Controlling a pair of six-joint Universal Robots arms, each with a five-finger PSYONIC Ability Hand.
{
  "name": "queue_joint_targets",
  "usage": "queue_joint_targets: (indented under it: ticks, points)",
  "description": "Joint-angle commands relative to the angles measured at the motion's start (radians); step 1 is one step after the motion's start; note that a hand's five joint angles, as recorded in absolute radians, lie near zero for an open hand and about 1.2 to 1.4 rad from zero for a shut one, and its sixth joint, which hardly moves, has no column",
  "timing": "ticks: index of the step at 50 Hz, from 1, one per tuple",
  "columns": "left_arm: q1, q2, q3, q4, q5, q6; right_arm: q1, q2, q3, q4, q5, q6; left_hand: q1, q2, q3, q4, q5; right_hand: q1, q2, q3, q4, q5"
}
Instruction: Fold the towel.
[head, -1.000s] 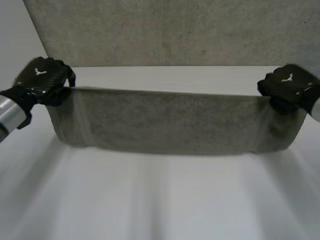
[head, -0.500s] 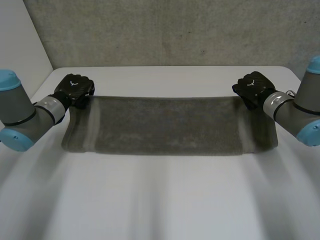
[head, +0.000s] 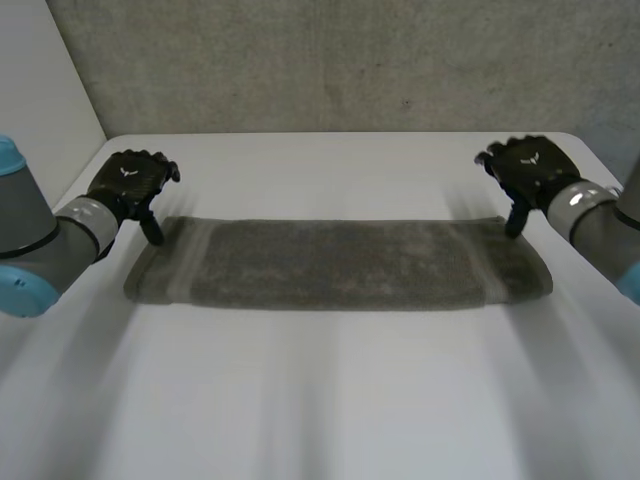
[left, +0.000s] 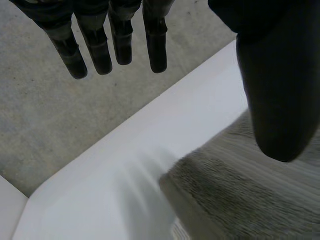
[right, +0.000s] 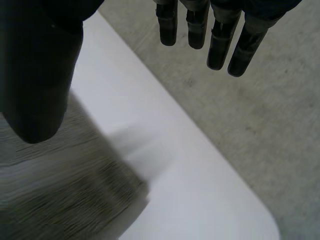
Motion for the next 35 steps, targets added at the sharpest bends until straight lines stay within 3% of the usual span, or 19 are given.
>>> queue_joint_targets:
  ticks: [1, 12, 17, 19, 22, 35]
  points:
    - [0.0, 0.147, -0.195, 0.018, 0.037, 0.0, -0.05, -0.148, 0.308, 0.0, -0.014, -0.014, -0.048, -0.041, -0.045, -0.051, -0.014, 0.03, 0.018, 0.012, 0.005, 0.02]
    - [-0.016, 0.229, -0.295, 0.081, 0.051, -0.07, -0.104, -0.062, 0.394, -0.026, -0.013, -0.123, -0.048, -0.041, -0.045, -0.051, -0.014, 0.16, 0.148, 0.142, 0.135, 0.15]
    - [-0.019, 0.23, -0.3, 0.084, 0.051, -0.076, -0.115, -0.025, 0.374, -0.076, -0.016, -0.135, -0.048, -0.041, -0.045, -0.051, -0.014, 0.345, 0.333, 0.327, 0.32, 0.335]
    - [-0.019, 0.23, -0.304, 0.084, 0.051, -0.076, -0.125, -0.016, 0.366, -0.12, -0.019, -0.135, -0.048, -0.041, -0.045, -0.051, -0.014, 0.582, 0.57, 0.563, 0.557, 0.572]
    - [-0.017, 0.234, -0.315, 0.087, 0.054, -0.076, -0.136, -0.013, 0.36, -0.151, -0.023, -0.135, -0.048, -0.041, -0.045, -0.051, -0.014, 0.699, 0.688, 0.681, 0.675, 0.69]
    - [-0.017, 0.237, -0.332, 0.13, 0.054, -0.078, -0.156, 0.023, 0.325, -0.149, -0.06, -0.134, -0.051, -0.044, -0.048, -0.054, -0.017, 0.635, 0.624, 0.617, 0.611, 0.626]
